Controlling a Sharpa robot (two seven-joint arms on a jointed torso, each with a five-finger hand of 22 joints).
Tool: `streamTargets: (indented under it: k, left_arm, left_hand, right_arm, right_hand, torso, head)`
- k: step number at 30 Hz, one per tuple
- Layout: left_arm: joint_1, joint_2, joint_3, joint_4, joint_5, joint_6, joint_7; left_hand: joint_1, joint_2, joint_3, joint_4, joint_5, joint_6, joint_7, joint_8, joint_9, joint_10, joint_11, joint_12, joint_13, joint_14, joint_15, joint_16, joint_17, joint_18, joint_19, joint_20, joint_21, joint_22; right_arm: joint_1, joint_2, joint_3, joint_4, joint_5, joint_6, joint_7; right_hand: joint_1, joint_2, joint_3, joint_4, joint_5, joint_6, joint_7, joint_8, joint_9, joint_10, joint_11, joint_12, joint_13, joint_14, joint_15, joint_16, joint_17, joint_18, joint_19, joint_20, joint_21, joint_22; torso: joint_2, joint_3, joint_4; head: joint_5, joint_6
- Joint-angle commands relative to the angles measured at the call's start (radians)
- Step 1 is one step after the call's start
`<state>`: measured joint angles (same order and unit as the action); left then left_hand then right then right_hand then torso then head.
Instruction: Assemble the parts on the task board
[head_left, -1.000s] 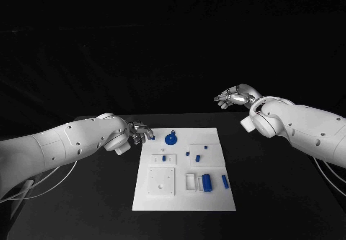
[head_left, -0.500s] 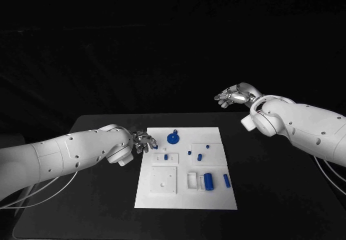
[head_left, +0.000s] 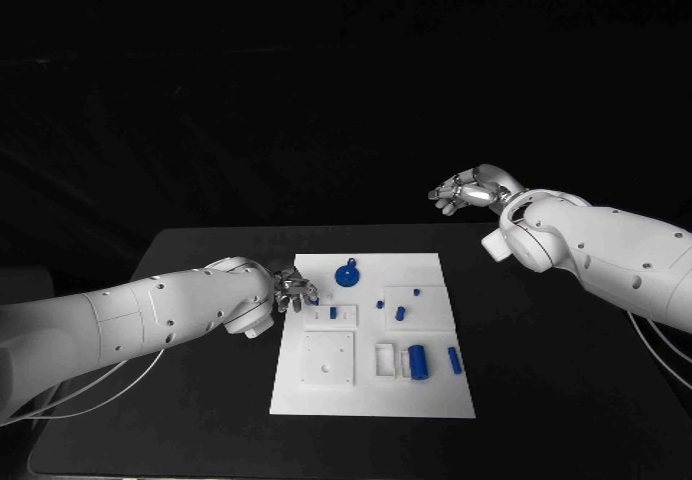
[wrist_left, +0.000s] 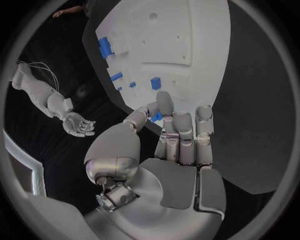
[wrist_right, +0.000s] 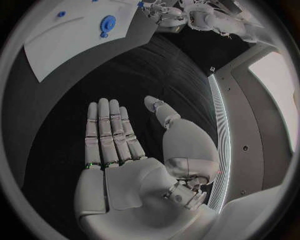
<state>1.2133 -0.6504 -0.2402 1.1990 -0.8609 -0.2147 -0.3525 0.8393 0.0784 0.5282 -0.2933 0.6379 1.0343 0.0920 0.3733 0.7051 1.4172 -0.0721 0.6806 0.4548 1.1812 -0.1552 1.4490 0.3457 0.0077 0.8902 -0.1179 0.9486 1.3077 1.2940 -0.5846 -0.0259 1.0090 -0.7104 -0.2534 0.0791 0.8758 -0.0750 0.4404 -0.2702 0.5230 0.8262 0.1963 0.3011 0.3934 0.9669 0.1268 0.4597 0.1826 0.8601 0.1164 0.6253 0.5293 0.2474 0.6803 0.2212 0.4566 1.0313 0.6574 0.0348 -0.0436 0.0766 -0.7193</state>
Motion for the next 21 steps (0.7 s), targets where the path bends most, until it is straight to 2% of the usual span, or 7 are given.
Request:
streamTargets:
  k: [1, 13, 21]
  left_arm:
    - [-0.010, 0.006, 0.001, -0.004, -0.028, -0.004, -0.002]
    - [-0.016, 0.009, 0.001, -0.006, -0.043, 0.009, -0.005]
    - [-0.024, 0.019, 0.001, -0.028, -0.051, 0.011, -0.004]
  left_hand:
    - [-0.003, 0.006, 0.007, -0.001, 0.002, 0.082, -0.057, 0.002, 0.002, 0.005, 0.000, 0.002, 0.001, 0.013, -0.022, 0.005, 0.001, 0.005, 0.009, -0.139, 0.005, 0.019]
    - [-0.004, 0.006, 0.009, -0.002, 0.005, 0.083, -0.057, 0.002, 0.001, 0.005, 0.000, 0.002, 0.002, 0.013, -0.022, 0.005, 0.002, 0.005, 0.009, -0.139, 0.005, 0.019]
    - [-0.004, 0.005, 0.009, -0.002, 0.006, 0.083, -0.057, 0.002, 0.001, 0.005, 0.000, 0.002, 0.002, 0.013, -0.022, 0.005, 0.002, 0.005, 0.009, -0.139, 0.005, 0.019]
  right_arm:
    - [0.000, 0.000, 0.000, 0.002, -0.005, 0.015, 0.009]
    - [0.000, -0.003, 0.000, 0.008, -0.006, 0.015, 0.010]
    - [0.000, -0.003, 0.000, 0.011, -0.007, 0.015, 0.010]
  right_hand:
    - [0.010, -0.003, 0.001, 0.003, 0.006, 0.000, -0.001, 0.003, -0.002, 0.005, 0.001, 0.005, -0.002, -0.007, -0.002, 0.004, -0.001, 0.011, -0.001, 0.003, -0.005, 0.001]
    - [0.010, -0.003, 0.001, 0.003, 0.009, 0.000, -0.001, 0.003, -0.002, 0.005, 0.001, 0.006, -0.003, -0.007, -0.002, 0.004, -0.001, 0.011, -0.001, 0.003, -0.005, 0.001]
    - [0.010, -0.003, 0.001, 0.003, 0.009, 0.000, -0.001, 0.003, -0.002, 0.005, 0.001, 0.006, -0.003, -0.007, -0.002, 0.004, -0.001, 0.011, -0.001, 0.003, -0.005, 0.002]
  torso:
    - [0.002, -0.0003, 0.0004]
    - [0.002, -0.0005, 0.0021]
    - [0.003, -0.0012, 0.0011]
  head:
    - [-0.004, -0.002]
    - [-0.004, -0.004]
    - [-0.003, -0.004]
